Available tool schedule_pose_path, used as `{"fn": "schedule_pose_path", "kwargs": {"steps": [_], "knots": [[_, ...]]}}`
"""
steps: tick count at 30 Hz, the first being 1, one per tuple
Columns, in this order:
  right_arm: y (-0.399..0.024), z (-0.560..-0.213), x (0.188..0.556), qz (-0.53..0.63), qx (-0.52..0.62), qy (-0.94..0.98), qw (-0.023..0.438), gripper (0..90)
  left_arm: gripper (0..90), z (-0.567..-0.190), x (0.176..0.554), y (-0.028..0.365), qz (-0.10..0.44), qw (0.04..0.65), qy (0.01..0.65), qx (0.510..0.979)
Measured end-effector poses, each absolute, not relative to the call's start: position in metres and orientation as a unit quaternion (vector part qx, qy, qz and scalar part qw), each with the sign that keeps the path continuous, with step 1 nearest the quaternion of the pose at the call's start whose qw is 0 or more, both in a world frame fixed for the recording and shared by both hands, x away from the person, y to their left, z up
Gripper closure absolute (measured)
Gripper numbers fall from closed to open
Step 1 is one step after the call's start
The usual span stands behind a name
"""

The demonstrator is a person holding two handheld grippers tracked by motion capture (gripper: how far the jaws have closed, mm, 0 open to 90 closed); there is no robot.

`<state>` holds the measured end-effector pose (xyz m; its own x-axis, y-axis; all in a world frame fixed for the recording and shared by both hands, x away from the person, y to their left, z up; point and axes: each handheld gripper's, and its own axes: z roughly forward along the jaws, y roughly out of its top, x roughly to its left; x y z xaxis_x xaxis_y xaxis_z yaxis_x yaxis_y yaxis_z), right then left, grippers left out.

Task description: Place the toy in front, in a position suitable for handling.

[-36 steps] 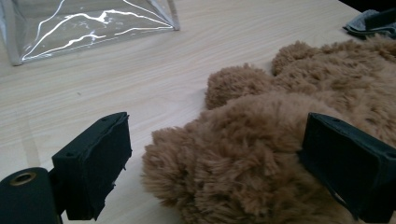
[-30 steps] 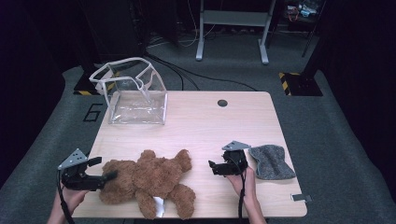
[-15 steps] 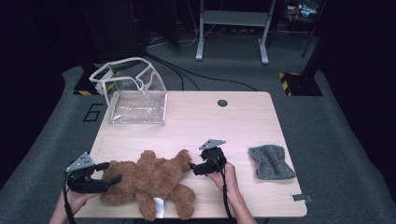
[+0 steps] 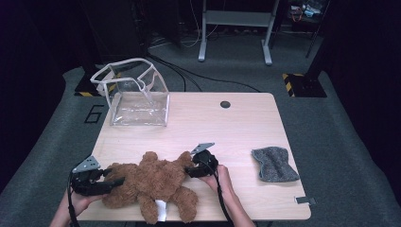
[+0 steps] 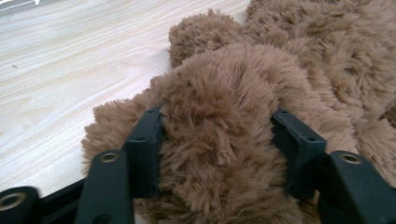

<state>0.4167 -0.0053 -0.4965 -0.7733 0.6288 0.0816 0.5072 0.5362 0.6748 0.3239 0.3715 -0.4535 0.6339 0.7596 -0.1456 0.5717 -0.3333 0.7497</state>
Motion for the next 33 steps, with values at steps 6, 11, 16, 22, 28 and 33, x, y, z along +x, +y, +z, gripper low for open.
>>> {"fn": "schedule_pose_path", "kwargs": {"steps": [6, 11, 16, 22, 28, 33], "knots": [[-0.001, -0.5, 0.415, 0.354, 0.326, 0.872, 0.089, 69.6, 61.5, -0.462, 0.323, 0.372, 0.126, 0.424, 0.41, 0.798], [-0.001, -0.501, 0.41, 0.355, 0.319, 0.873, 0.102, 79.1, 72.4, -0.461, 0.317, 0.37, 0.142, 0.433, 0.405, 0.793], [-0.003, -0.501, 0.406, 0.367, 0.328, 0.865, 0.1, 80.6, 74.4, -0.457, 0.313, 0.372, 0.141, 0.451, 0.401, 0.784], [-0.011, -0.494, 0.401, 0.381, 0.333, 0.856, 0.106, 81.1, 75.4, -0.45, 0.313, 0.368, 0.146, 0.461, 0.397, 0.78], [-0.023, -0.483, 0.399, 0.391, 0.345, 0.846, 0.112, 81.1, 76.1, -0.442, 0.316, 0.361, 0.14, 0.47, 0.384, 0.782], [-0.039, -0.465, 0.397, 0.406, 0.355, 0.833, 0.125, 81.1, 76.2, -0.428, 0.32, 0.354, 0.14, 0.486, 0.369, 0.78]]}}
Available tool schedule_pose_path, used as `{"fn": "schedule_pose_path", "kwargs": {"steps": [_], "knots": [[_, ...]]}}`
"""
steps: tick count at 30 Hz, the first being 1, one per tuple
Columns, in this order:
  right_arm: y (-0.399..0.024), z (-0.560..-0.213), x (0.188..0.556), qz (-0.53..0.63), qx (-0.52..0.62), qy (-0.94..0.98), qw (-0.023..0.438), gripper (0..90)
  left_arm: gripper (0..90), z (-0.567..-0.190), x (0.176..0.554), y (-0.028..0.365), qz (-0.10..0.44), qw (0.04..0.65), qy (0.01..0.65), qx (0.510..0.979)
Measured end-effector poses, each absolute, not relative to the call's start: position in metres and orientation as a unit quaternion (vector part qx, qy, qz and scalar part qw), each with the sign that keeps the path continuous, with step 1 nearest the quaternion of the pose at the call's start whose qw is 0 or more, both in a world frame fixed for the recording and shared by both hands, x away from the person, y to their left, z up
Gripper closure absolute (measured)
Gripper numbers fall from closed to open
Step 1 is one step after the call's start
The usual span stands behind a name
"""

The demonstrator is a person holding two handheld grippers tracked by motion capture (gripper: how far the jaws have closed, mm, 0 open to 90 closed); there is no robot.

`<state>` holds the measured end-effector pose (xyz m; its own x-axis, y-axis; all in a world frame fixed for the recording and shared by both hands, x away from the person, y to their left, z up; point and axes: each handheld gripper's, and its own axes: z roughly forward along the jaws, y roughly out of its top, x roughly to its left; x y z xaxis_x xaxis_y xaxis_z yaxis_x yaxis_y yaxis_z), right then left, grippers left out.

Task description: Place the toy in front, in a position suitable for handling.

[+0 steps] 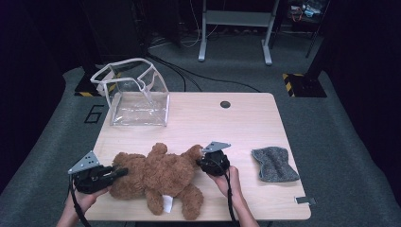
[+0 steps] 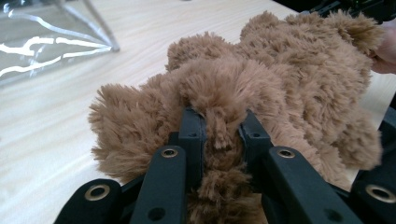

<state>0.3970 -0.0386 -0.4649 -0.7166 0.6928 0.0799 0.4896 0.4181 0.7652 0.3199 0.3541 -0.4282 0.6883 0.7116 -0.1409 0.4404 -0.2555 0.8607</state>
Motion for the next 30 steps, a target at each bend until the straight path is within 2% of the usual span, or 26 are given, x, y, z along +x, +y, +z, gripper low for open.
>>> {"fn": "schedule_pose_path", "kwargs": {"steps": [14, 30], "knots": [[-0.088, -0.417, 0.4, 0.416, 0.384, 0.804, 0.18, 81.1, 76.2, -0.396, 0.346, 0.312, 0.134, 0.508, 0.329, 0.785], [-0.132, -0.396, 0.417, 0.387, 0.42, 0.79, 0.222, 81.1, 76.2, -0.39, 0.379, 0.262, 0.12, 0.517, 0.307, 0.79]]}}
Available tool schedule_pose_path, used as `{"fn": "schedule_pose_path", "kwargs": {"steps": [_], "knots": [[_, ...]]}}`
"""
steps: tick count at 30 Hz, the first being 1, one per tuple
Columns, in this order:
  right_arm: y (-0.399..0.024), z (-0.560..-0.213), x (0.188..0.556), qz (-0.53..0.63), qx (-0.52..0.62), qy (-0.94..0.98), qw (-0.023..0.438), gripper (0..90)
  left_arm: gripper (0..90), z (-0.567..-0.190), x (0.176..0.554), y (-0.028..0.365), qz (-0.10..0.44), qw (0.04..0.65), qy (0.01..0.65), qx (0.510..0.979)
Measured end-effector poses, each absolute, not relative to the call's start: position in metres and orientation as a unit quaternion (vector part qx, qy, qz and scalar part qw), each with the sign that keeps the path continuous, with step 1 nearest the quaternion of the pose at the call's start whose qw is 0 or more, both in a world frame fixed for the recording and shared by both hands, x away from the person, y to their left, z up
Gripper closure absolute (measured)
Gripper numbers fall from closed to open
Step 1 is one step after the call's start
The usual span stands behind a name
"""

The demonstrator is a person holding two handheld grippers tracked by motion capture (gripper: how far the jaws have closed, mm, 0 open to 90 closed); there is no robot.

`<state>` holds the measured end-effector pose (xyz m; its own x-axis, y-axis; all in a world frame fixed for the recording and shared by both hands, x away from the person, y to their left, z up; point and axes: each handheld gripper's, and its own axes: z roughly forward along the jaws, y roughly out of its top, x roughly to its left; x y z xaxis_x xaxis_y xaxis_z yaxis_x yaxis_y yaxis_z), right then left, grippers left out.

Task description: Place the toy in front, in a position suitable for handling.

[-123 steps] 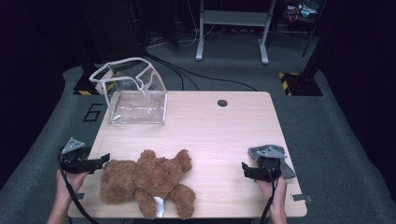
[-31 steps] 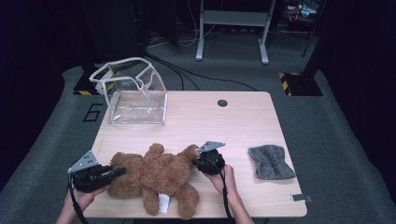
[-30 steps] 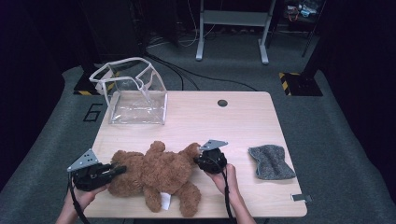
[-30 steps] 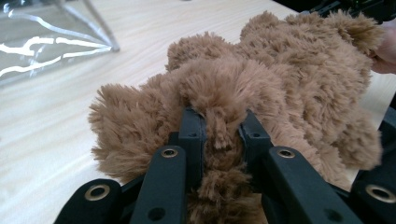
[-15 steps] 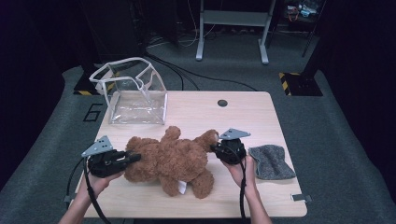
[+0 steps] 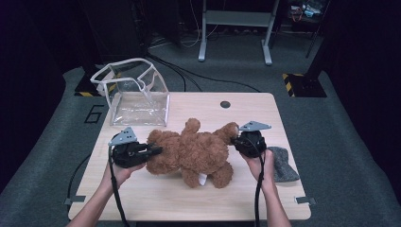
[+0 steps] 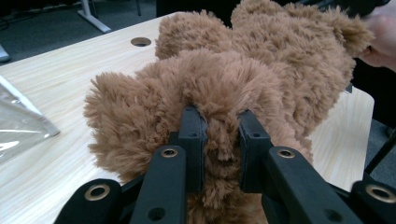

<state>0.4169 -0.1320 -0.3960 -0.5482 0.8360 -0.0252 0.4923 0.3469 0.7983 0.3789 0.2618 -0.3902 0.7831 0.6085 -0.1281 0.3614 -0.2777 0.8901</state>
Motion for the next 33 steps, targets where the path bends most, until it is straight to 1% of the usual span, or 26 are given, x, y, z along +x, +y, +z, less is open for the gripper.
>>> {"fn": "schedule_pose_path", "kwargs": {"steps": [8, 13, 15, 17, 19, 21, 22, 23, 24, 27, 30, 33], "knots": [[-0.14, -0.391, 0.428, 0.363, 0.436, 0.789, 0.238, 81.1, 76.3, -0.395, 0.39, 0.242, 0.111, 0.514, 0.308, 0.793], [-0.145, -0.4, 0.436, 0.348, 0.456, 0.783, 0.24, 81.0, 76.3, -0.403, 0.401, 0.23, 0.1, 0.507, 0.319, 0.795], [-0.146, -0.411, 0.444, 0.33, 0.472, 0.781, 0.243, 80.9, 76.2, -0.407, 0.407, 0.225, 0.097, 0.501, 0.323, 0.797], [-0.145, -0.414, 0.446, 0.325, 0.473, 0.782, 0.244, 80.8, 76.2, -0.412, 0.413, 0.22, 0.099, 0.491, 0.327, 0.801], [-0.143, -0.427, 0.455, 0.302, 0.489, 0.782, 0.244, 80.5, 75.7, -0.418, 0.419, 0.213, 0.106, 0.483, 0.333, 0.803], [-0.143, -0.431, 0.458, 0.298, 0.491, 0.782, 0.243, 80.4, 75.6, -0.422, 0.424, 0.21, 0.102, 0.48, 0.338, 0.803], [-0.144, -0.441, 0.465, 0.291, 0.504, 0.778, 0.236, 80.1, 75.3, -0.425, 0.428, 0.208, 0.104, 0.477, 0.343, 0.802], [-0.144, -0.441, 0.465, 0.291, 0.504, 0.778, 0.236, 80.1, 75.3, -0.426, 0.43, 0.206, 0.105, 0.474, 0.345, 0.803], [-0.146, -0.449, 0.47, 0.29, 0.514, 0.774, 0.229, 79.5, 74.6, -0.429, 0.433, 0.204, 0.107, 0.467, 0.347, 0.806], [-0.148, -0.456, 0.475, 0.286, 0.52, 0.772, 0.226, 78.7, 74.0, -0.435, 0.439, 0.197, 0.118, 0.452, 0.346, 0.814], [-0.152, -0.465, 0.48, 0.282, 0.532, 0.769, 0.216, 77.5, 73.5, -0.438, 0.442, 0.194, 0.127, 0.458, 0.346, 0.809], [-0.154, -0.471, 0.482, 0.284, 0.542, 0.763, 0.206, 76.4, 71.7, -0.438, 0.444, 0.189, 0.148, 0.449, 0.337, 0.814]]}}
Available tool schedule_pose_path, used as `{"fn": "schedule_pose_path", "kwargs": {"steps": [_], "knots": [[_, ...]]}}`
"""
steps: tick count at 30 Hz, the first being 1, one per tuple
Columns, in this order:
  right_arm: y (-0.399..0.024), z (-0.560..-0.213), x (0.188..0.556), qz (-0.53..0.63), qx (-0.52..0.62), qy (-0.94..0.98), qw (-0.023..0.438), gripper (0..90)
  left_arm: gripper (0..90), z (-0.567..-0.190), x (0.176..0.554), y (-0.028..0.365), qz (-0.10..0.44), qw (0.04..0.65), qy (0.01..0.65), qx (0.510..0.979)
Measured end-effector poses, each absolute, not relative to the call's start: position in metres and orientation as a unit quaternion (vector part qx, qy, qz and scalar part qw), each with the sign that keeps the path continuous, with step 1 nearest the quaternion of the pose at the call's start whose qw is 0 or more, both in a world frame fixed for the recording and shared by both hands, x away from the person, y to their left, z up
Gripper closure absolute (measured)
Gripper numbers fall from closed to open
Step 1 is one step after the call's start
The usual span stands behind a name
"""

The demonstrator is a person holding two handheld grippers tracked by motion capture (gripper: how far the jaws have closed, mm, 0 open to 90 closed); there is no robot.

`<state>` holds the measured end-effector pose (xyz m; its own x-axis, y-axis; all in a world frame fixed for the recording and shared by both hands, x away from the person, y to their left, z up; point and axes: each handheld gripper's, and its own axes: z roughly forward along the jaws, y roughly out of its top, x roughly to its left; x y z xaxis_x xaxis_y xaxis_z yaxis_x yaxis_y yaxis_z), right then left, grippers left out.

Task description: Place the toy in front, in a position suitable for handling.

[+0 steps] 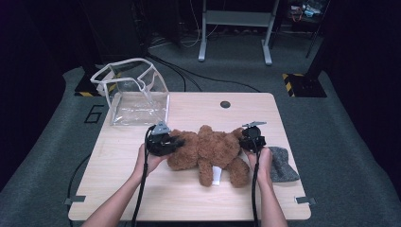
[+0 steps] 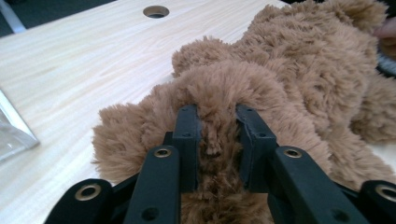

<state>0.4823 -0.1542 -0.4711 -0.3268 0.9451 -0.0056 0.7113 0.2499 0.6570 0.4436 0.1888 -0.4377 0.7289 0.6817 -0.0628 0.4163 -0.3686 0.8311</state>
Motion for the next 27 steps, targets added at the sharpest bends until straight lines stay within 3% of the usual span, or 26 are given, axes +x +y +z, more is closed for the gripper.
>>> {"fn": "schedule_pose_path", "kwargs": {"steps": [5, 7, 9, 11, 15, 18, 27], "knots": [[-0.158, -0.476, 0.485, 0.295, 0.556, 0.751, 0.2, 74.5, 66.6, -0.439, 0.448, 0.187, 0.158, 0.458, 0.321, 0.813], [-0.16, -0.479, 0.484, 0.293, 0.565, 0.747, 0.193, 66.8, 56.7, -0.438, 0.449, 0.189, 0.151, 0.467, 0.323, 0.809], [-0.162, -0.479, 0.483, 0.294, 0.566, 0.746, 0.193, 64.8, 53.5, -0.436, 0.449, 0.192, 0.145, 0.474, 0.327, 0.805], [-0.166, -0.477, 0.479, 0.3, 0.571, 0.739, 0.192, 50.3, 41.1, -0.434, 0.446, 0.194, 0.144, 0.472, 0.326, 0.806], [-0.174, -0.47, 0.469, 0.306, 0.575, 0.733, 0.195, 34.5, 29.0, -0.433, 0.437, 0.199, 0.152, 0.472, 0.326, 0.805], [-0.18, -0.467, 0.459, 0.315, 0.57, 0.734, 0.192, 23.5, 26.0, -0.433, 0.429, 0.205, 0.151, 0.476, 0.324, 0.803], [-0.198, -0.464, 0.433, 0.318, 0.575, 0.725, 0.205, 17.3, 29.8, -0.46, 0.416, 0.208, 0.133, 0.453, 0.308, 0.826]]}}
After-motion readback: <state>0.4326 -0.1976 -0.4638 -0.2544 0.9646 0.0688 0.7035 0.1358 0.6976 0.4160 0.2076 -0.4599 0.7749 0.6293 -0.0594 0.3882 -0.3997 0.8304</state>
